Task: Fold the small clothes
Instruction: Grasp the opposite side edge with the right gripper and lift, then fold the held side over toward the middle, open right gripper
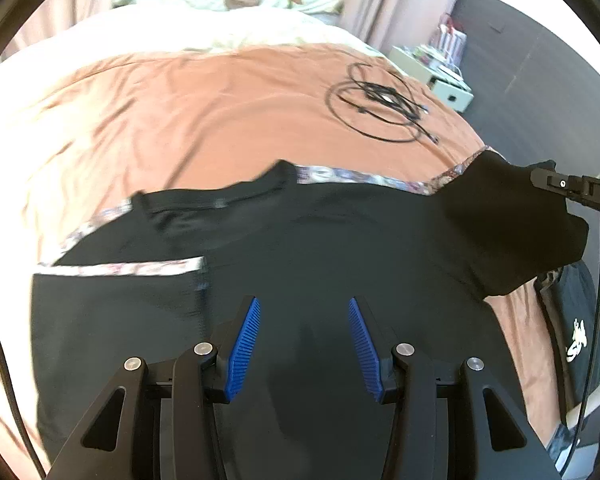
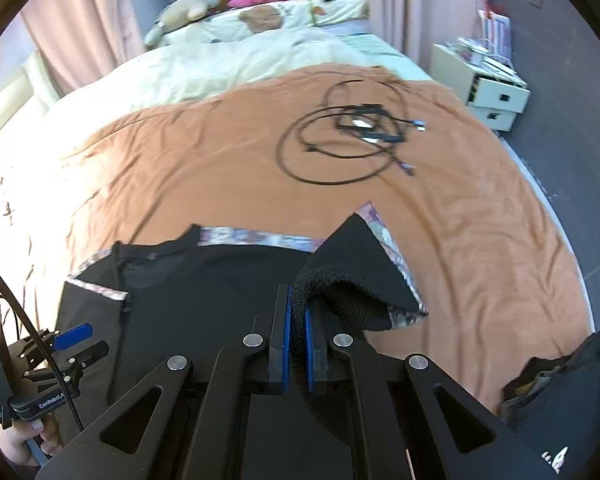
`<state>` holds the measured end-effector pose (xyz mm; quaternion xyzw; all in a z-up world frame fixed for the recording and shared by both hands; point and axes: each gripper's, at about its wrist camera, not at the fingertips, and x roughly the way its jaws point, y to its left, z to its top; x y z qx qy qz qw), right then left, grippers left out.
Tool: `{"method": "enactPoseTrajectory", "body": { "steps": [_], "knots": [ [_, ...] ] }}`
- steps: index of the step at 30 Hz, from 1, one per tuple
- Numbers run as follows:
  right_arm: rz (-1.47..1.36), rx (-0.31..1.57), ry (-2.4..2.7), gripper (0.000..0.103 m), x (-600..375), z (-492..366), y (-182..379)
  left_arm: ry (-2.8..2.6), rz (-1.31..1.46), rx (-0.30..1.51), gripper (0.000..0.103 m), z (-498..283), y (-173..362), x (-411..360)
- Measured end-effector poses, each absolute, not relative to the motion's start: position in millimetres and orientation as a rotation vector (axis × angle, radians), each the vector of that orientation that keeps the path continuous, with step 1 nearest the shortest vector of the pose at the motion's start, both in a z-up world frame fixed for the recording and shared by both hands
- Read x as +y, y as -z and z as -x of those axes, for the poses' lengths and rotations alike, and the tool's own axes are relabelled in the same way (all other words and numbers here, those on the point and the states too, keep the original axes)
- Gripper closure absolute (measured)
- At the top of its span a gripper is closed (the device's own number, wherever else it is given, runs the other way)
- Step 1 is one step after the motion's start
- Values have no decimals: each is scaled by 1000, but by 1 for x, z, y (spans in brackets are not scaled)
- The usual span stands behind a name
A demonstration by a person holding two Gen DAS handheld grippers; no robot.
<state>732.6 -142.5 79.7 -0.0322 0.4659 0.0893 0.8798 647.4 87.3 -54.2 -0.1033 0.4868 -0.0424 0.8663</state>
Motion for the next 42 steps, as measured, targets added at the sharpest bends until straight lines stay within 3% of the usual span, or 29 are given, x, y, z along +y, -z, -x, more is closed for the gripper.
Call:
{"method": "enactPoseTrajectory", "body": {
  "steps": [12, 14, 15, 16, 30, 37, 42],
  "knots": [
    [92, 1070, -321, 97, -48, -733, -35, -3, 264, 1013, 54, -605, 53, 171],
    [54, 1086, -373, 74, -42, -737, -26, -16, 265, 1020, 54, -601, 57, 180],
    [45, 1076, -385, 44, -42, -737, -25, -21, 266, 1025, 54, -600, 59, 184],
    [41, 1060, -383, 34, -45, -738, -26, -23, 266, 1027, 54, -598, 60, 186],
    [54, 1051, -275, 34, -144, -745, 18, 25, 256, 1080, 54, -629, 99, 149],
    [64, 1089, -197, 62, -170, -745, 54, 60, 221, 1118, 54, -645, 126, 109],
    [93, 1149, -126, 66, -182, -747, 81, 86, 200, 1147, 54, -652, 140, 82]
  ]
}}
